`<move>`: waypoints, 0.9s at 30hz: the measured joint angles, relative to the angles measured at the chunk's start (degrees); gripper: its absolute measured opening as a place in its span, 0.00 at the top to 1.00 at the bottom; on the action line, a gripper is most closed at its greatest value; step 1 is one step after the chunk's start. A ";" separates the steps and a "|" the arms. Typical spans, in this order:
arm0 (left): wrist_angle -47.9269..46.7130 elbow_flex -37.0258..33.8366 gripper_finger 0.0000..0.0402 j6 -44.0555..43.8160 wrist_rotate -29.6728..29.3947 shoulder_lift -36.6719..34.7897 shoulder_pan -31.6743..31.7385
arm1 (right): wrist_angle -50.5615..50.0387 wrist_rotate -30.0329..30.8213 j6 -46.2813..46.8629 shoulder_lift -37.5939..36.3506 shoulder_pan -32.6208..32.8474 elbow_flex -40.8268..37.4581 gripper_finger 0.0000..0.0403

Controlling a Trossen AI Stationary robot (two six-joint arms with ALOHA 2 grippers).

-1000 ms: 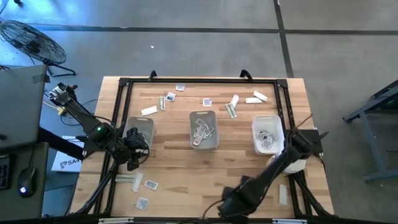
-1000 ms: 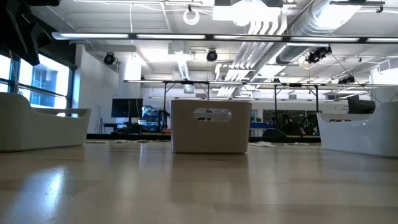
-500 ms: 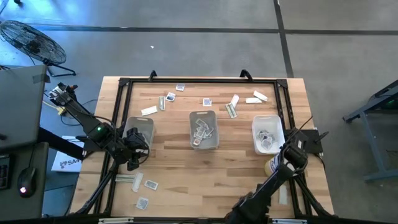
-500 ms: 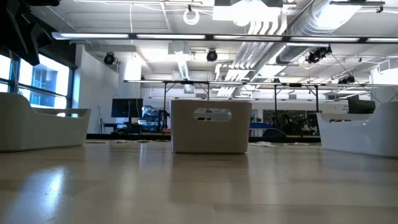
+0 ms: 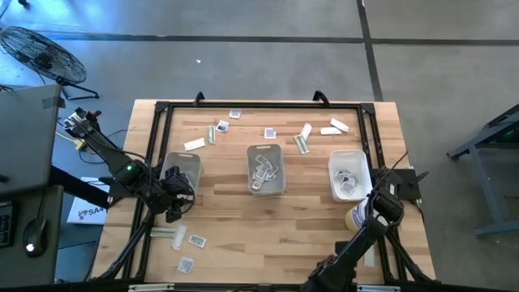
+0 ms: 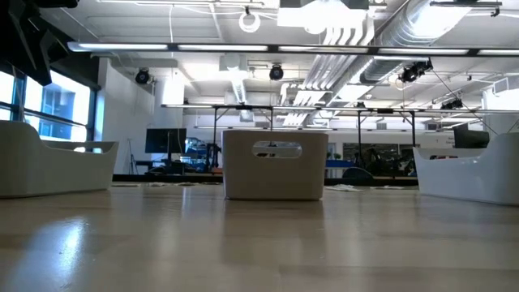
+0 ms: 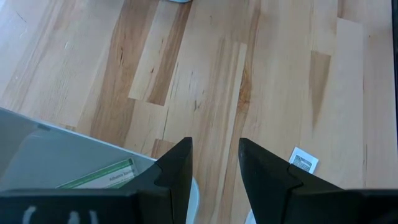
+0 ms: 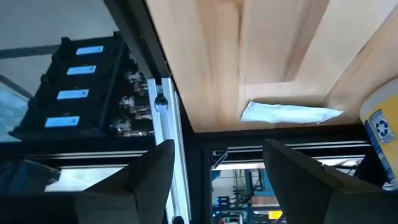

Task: Pick & Place First Aid Supplies
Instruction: Put the bandage pack into the left gray bin

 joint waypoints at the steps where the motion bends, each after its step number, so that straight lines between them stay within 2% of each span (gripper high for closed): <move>1: 0.00 0.00 0.68 -0.01 0.00 0.00 0.01 | 0.00 -0.03 -0.04 0.00 0.04 0.00 0.41; 10: 0.00 0.00 0.68 -0.01 0.00 0.00 -0.01 | 0.09 0.34 -3.21 -0.37 -0.05 -0.43 0.41; 15: 0.00 0.00 0.68 0.01 0.00 0.00 0.00 | -0.02 -2.66 -2.01 -2.52 0.01 -7.15 0.41; 19: 0.02 -0.02 0.68 -0.01 0.00 0.00 0.01 | 0.27 -2.59 -4.68 -4.40 0.21 -12.70 0.41; 24: 0.00 0.00 0.68 -0.01 0.00 0.00 -0.01 | 5.59 0.23 -7.99 -6.07 0.22 -18.38 0.42; 27: 0.00 0.00 0.68 0.01 0.00 0.00 0.00 | 10.08 -1.45 -9.23 -6.27 0.62 -21.70 0.42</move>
